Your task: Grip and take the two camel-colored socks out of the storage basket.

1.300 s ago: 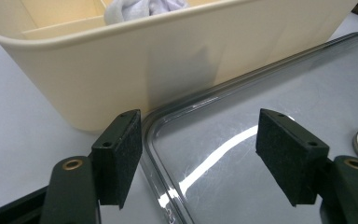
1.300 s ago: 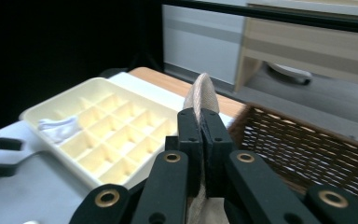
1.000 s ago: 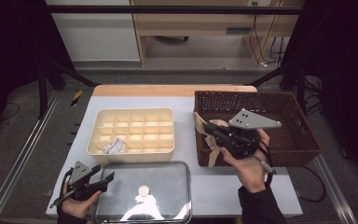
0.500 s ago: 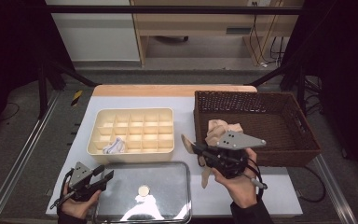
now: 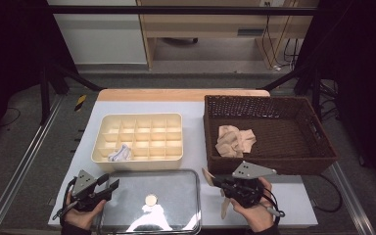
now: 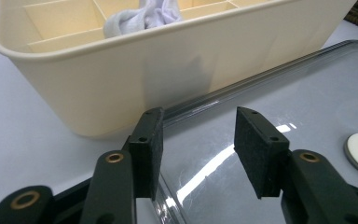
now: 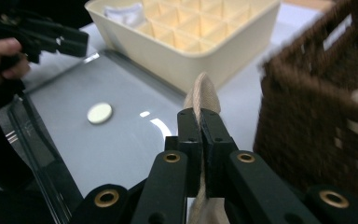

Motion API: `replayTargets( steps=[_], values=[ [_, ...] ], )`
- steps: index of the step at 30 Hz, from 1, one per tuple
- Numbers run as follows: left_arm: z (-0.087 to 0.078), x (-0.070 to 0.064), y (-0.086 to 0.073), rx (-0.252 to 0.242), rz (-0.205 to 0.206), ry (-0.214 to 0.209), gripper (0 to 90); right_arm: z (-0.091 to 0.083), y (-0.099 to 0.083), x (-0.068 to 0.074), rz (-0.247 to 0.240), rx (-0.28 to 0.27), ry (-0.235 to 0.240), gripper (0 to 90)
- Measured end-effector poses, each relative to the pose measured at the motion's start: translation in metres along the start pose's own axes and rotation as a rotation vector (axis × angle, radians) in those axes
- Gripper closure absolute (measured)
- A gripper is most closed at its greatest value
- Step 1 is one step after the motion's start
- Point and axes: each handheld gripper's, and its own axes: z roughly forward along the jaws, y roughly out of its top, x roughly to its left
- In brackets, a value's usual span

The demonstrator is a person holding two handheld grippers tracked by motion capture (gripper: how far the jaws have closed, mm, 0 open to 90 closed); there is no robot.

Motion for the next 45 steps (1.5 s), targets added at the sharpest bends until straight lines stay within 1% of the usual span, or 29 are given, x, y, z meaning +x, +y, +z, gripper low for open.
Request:
replayTargets(
  steps=[2,3,4,6,7,8,11,13,17,19,22,25,29,33,40,45],
  values=[
    [0.000,0.000,0.000,0.005,-0.003,0.000,49.6,0.001,-0.012,-0.005,0.012,0.011,-0.018,88.2],
    [0.001,0.000,0.000,0.006,-0.001,-0.003,48.8,0.002,-0.017,-0.007,0.025,0.018,-0.023,88.1],
    [0.001,0.000,0.000,0.006,0.000,-0.003,48.6,0.004,-0.024,-0.010,0.031,0.042,-0.031,88.0],
    [0.001,0.000,0.000,0.007,0.001,-0.004,47.9,0.008,-0.031,-0.014,0.035,0.055,-0.045,87.7],
    [0.001,0.000,0.000,0.006,0.002,-0.004,47.8,0.010,-0.035,-0.015,0.047,0.070,-0.047,87.6],
    [0.001,0.000,0.000,0.006,0.003,-0.005,47.7,0.013,-0.039,-0.016,0.048,0.077,-0.052,87.1],
    [0.001,0.000,0.000,0.008,0.001,-0.009,46.6,0.021,-0.048,-0.019,0.069,0.099,-0.045,85.6],
    [0.002,0.000,0.000,0.010,-0.001,-0.010,46.4,0.026,-0.051,-0.019,0.076,0.120,-0.044,84.6],
    [0.001,0.001,0.000,0.008,-0.004,-0.009,46.0,0.035,-0.056,-0.016,0.065,0.146,-0.042,81.9],
    [0.001,0.002,0.000,0.009,-0.006,-0.006,45.6,0.040,-0.057,-0.013,0.066,0.159,-0.039,80.0],
    [0.001,0.002,0.000,0.010,-0.006,-0.005,45.4,0.045,-0.057,-0.010,0.054,0.171,-0.048,75.9],
    [0.001,0.002,0.000,0.010,-0.008,-0.004,45.1,0.046,-0.055,-0.009,0.051,0.156,-0.050,71.0],
    [0.001,0.002,0.000,0.011,-0.012,-0.003,44.8,0.040,-0.048,-0.008,0.048,0.116,-0.059,67.1],
    [0.000,0.002,0.000,0.009,-0.011,-0.002,44.7,0.034,-0.041,-0.008,0.058,0.083,-0.065,66.2],
    [0.000,0.002,0.000,0.011,-0.012,0.000,44.7,0.028,-0.030,-0.005,0.043,0.046,-0.063,65.6],
    [0.001,0.002,0.000,0.013,-0.011,0.002,44.3,0.021,-0.015,-0.006,0.026,0.011,-0.085,65.3]
  ],
)
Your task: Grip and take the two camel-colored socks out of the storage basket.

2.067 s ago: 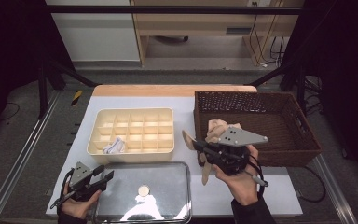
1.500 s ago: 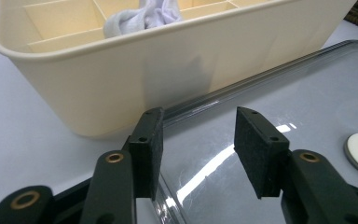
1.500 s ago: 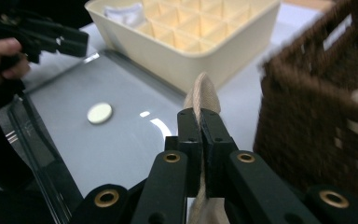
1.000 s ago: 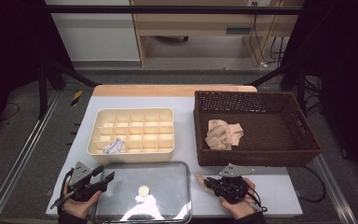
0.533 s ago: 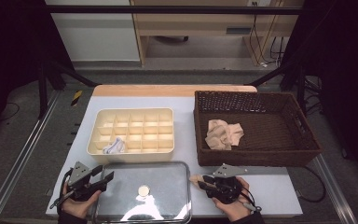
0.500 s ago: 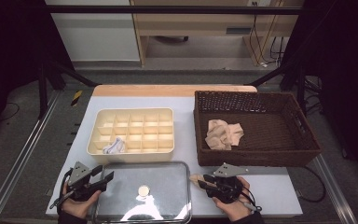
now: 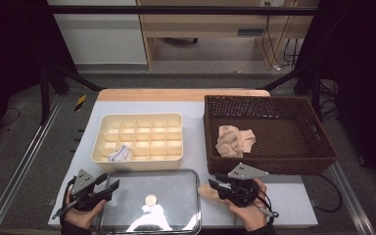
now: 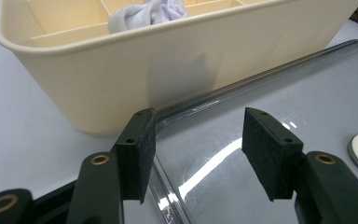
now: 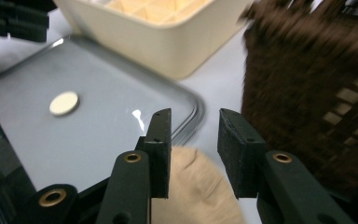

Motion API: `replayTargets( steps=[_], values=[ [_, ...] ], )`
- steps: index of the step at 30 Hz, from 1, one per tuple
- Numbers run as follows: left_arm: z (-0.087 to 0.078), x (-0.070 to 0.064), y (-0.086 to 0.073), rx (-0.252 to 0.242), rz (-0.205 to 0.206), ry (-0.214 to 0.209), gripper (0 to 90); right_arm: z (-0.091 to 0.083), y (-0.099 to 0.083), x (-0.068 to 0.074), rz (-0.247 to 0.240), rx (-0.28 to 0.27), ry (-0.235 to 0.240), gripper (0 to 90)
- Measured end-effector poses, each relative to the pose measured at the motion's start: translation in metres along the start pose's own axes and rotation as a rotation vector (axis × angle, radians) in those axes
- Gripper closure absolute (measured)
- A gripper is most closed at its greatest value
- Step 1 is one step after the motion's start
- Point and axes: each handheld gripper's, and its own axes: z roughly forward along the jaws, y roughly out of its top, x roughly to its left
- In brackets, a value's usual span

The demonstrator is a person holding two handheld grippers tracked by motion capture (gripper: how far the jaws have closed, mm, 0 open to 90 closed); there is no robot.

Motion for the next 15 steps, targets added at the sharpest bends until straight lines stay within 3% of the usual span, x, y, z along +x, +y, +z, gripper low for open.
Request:
replayTargets(
  steps=[8,15],
  values=[
    [0.000,0.000,0.000,-0.004,-0.001,0.007,43.4,-0.012,0.042,-0.015,0.000,-0.106,-0.090,61.5],
    [0.000,0.000,0.000,-0.004,0.004,0.012,42.8,-0.014,0.074,-0.040,0.039,-0.147,-0.182,57.2]
  ],
)
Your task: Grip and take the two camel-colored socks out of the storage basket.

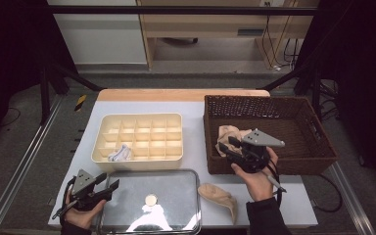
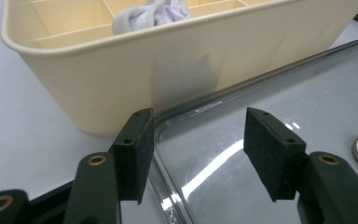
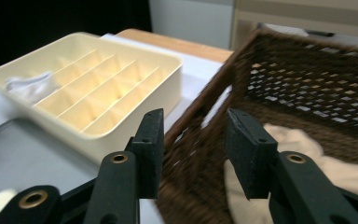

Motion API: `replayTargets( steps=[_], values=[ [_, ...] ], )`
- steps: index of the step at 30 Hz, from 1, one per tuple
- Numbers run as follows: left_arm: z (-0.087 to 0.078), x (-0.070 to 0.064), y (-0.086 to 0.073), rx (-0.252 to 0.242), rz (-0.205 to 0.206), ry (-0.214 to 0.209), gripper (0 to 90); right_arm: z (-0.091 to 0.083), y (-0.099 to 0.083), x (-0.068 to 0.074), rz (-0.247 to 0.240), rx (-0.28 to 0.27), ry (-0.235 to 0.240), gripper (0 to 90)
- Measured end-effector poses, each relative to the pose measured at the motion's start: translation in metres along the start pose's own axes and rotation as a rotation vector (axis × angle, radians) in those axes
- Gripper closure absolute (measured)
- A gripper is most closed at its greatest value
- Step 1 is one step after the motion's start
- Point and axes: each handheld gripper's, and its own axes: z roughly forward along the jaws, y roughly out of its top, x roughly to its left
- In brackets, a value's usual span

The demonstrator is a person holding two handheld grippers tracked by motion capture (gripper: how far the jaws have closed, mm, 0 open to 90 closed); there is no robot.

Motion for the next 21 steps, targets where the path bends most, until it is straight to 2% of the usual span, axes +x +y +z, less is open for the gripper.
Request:
replayTargets(
  steps=[4,11,21],
  values=[
    [0.000,0.000,0.000,0.005,-0.001,0.004,42.6,0.010,0.013,-0.015,0.015,0.014,-0.050,54.8],
    [0.001,0.001,-0.001,0.003,-0.002,0.000,42.5,0.031,0.027,-0.036,0.054,0.032,-0.104,50.7],
    [0.001,0.002,-0.001,0.000,-0.003,-0.002,42.5,0.061,0.033,-0.055,0.072,0.072,-0.167,48.3]
  ],
)
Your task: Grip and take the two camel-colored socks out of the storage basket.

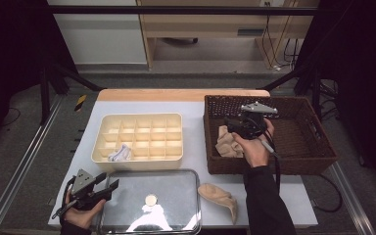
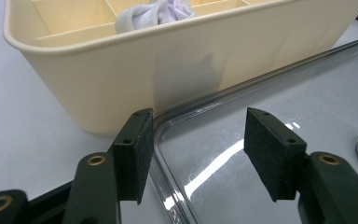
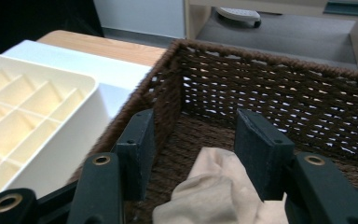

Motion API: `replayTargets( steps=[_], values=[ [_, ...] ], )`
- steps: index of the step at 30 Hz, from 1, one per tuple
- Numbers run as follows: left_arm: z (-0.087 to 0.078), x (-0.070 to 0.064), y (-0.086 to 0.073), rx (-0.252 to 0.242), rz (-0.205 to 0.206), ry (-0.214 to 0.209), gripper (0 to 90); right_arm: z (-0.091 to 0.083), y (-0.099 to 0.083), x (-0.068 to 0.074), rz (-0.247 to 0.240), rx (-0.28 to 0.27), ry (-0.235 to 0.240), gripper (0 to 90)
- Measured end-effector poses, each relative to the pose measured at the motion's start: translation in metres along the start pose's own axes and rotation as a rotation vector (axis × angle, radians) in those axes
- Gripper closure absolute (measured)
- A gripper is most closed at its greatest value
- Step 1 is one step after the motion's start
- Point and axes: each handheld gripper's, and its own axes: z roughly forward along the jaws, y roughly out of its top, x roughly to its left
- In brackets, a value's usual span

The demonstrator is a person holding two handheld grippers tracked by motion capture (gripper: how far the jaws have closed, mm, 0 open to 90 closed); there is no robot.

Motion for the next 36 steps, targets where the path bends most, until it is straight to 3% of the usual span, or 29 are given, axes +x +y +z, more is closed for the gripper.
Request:
replayTargets(
  steps=[5,7,13,19,23,31,36],
  values=[
    [0.000,0.000,0.000,0.004,0.000,0.002,42.5,0.020,-0.005,-0.011,0.016,0.061,-0.047,48.5],
    [0.000,0.000,0.000,-0.001,-0.001,-0.001,42.5,0.024,-0.005,-0.015,0.047,0.066,-0.032,50.1],
    [0.000,0.000,0.000,0.003,0.001,0.001,42.5,0.032,-0.007,-0.020,0.039,0.073,-0.053,50.5],
    [0.000,0.001,0.000,0.004,0.001,0.000,42.5,0.047,-0.015,-0.025,0.022,0.138,-0.086,49.9],
    [0.000,0.001,0.000,0.000,0.000,-0.005,42.5,0.055,-0.021,-0.022,0.017,0.210,-0.081,50.9],
    [0.000,0.001,0.000,0.002,0.003,-0.006,42.5,0.062,-0.027,-0.024,0.030,0.287,-0.081,51.1],
    [0.000,0.001,0.000,0.002,0.003,-0.005,42.6,0.066,-0.030,-0.025,0.049,0.339,-0.072,57.0]
  ],
)
